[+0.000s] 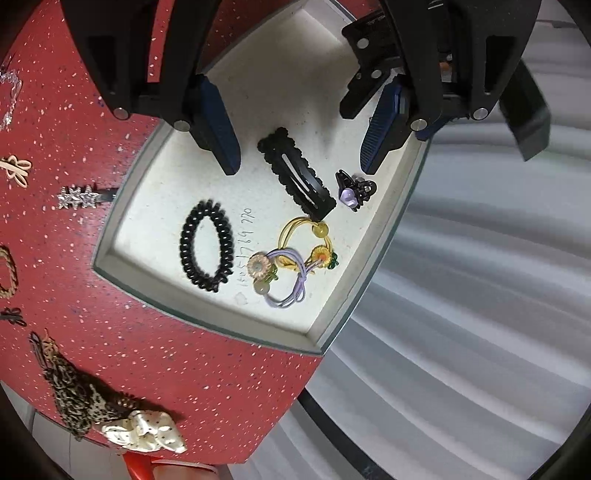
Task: Organize jewelry
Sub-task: 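Lower and open both tools to drop the charm and snap clip into the tray, then move both open tools from the tray toward the silver crystal bracelet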
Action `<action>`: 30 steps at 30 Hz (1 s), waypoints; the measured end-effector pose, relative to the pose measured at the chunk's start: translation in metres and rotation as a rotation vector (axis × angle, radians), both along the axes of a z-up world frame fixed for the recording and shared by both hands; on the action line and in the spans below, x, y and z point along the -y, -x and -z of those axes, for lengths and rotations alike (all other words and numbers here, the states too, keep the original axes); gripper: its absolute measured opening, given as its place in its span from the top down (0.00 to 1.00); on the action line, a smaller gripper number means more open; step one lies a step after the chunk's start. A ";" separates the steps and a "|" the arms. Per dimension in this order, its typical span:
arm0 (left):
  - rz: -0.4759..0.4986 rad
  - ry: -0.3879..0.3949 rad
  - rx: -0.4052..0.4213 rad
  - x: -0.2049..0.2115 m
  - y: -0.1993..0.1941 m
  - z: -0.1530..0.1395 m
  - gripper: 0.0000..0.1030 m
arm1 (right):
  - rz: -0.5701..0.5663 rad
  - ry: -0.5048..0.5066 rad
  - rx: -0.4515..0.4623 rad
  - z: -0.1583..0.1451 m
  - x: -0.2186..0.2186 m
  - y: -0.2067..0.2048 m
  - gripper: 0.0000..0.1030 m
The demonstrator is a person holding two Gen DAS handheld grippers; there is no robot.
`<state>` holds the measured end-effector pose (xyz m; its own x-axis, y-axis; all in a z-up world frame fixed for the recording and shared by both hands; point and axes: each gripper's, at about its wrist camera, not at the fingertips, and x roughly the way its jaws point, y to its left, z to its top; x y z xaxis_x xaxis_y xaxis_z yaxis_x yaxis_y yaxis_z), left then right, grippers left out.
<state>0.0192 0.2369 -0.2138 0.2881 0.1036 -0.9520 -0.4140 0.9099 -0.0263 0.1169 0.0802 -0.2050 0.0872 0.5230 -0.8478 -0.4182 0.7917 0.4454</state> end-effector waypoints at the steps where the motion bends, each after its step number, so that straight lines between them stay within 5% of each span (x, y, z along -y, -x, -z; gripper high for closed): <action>1: 0.002 -0.004 0.001 0.001 0.000 -0.001 0.00 | 0.006 -0.008 0.001 -0.003 0.005 0.000 0.31; 18: 0.107 -0.043 0.035 0.047 -0.017 -0.034 0.00 | 0.136 -0.050 0.066 -0.031 0.075 0.001 0.17; 30: 0.301 0.027 0.100 0.131 -0.043 -0.064 0.00 | 0.317 0.097 0.102 -0.017 0.189 0.001 0.17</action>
